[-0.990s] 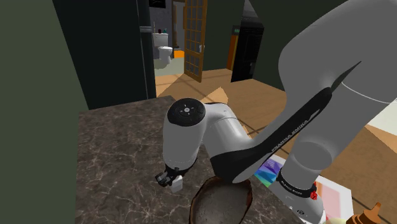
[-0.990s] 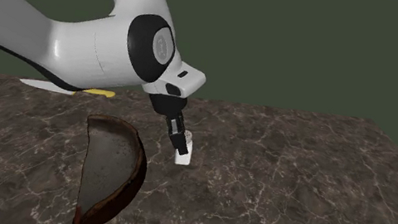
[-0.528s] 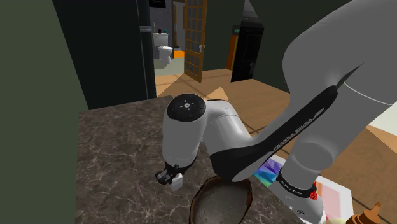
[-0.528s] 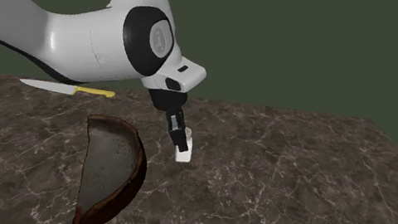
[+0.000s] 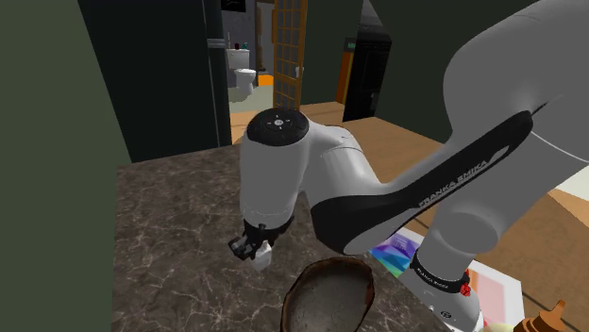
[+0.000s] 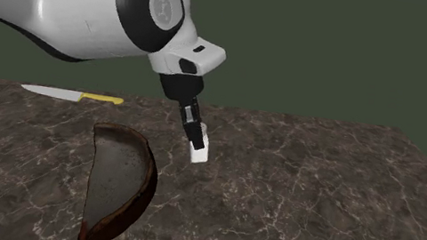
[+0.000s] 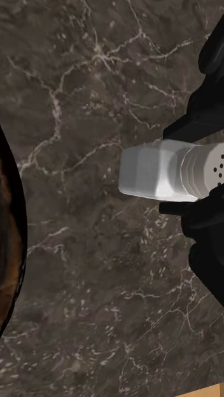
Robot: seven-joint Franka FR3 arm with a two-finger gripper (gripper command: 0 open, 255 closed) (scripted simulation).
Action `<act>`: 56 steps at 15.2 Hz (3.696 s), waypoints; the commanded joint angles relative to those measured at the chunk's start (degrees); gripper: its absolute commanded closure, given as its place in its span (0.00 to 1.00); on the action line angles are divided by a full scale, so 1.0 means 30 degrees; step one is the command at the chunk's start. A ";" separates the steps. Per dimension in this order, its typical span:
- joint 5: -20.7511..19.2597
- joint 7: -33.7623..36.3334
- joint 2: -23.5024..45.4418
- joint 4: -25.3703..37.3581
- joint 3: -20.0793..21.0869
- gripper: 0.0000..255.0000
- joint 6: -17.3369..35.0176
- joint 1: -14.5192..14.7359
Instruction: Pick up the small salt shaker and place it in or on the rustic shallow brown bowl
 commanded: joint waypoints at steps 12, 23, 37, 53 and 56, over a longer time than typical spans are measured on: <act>0.1278 -0.1781 -0.1699 0.2020 -0.1502 1.00 -0.3290 0.0845; 0.2002 -0.2662 -0.3028 0.3518 -0.2427 1.00 -0.5901 0.1447; 0.5663 -0.1385 -0.9959 0.0279 -0.3153 1.00 -0.9693 0.6476; 0.6724 -0.0652 -0.9516 -0.2976 -0.1396 1.00 -0.5994 0.6736; 0.6724 -0.0651 -0.9513 -0.2975 -0.1394 1.00 -0.5993 0.6735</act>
